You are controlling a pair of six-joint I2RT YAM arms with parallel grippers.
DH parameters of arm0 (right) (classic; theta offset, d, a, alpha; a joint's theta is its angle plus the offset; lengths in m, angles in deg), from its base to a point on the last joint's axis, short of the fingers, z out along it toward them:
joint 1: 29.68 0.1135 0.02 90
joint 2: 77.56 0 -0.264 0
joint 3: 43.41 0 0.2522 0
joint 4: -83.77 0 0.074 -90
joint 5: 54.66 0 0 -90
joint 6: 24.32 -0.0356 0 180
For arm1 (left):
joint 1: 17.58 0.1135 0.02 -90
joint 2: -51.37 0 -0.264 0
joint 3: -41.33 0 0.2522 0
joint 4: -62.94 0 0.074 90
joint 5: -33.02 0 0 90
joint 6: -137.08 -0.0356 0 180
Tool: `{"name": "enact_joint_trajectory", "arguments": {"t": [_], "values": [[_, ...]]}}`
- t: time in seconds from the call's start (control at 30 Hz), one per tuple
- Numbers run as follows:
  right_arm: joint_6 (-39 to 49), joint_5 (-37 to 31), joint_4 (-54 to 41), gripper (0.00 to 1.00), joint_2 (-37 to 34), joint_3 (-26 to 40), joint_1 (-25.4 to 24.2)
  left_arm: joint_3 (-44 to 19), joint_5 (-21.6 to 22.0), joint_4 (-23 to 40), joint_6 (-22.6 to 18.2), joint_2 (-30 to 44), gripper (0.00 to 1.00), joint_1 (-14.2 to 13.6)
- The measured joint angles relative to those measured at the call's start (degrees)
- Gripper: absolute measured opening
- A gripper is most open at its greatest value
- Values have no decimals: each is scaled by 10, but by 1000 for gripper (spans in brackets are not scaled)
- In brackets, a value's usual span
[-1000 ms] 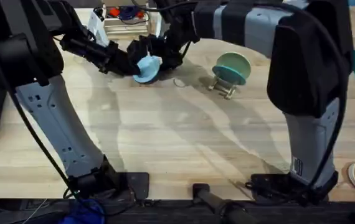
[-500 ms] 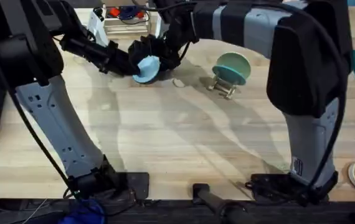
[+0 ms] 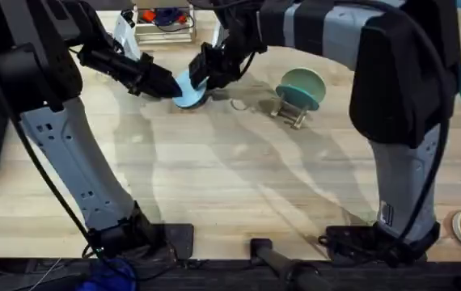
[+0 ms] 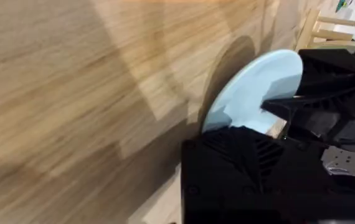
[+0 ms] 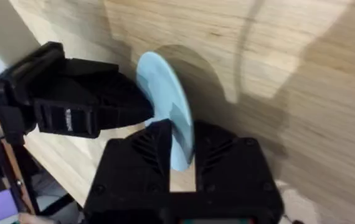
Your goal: Pick up the plates from the table one by one and place each into a slot on the dish rack.
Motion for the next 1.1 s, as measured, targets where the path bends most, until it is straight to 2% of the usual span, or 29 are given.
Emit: {"name": "enact_joint_trajectory", "arguments": {"t": [0.2, 0.87, 1.1], "values": [[-2, 18, 4, 43, 1, 1, -4, 0, -2, 0, 0, 0, 41, 2], [-2, 24, 4, 29, 1, 2, -5, -1, -3, 12, 0, 0, 41, 3], [-2, 31, 9, 31, 1, 2, -3, -22, 24, 45, 0, 0, 40, 1]]}}
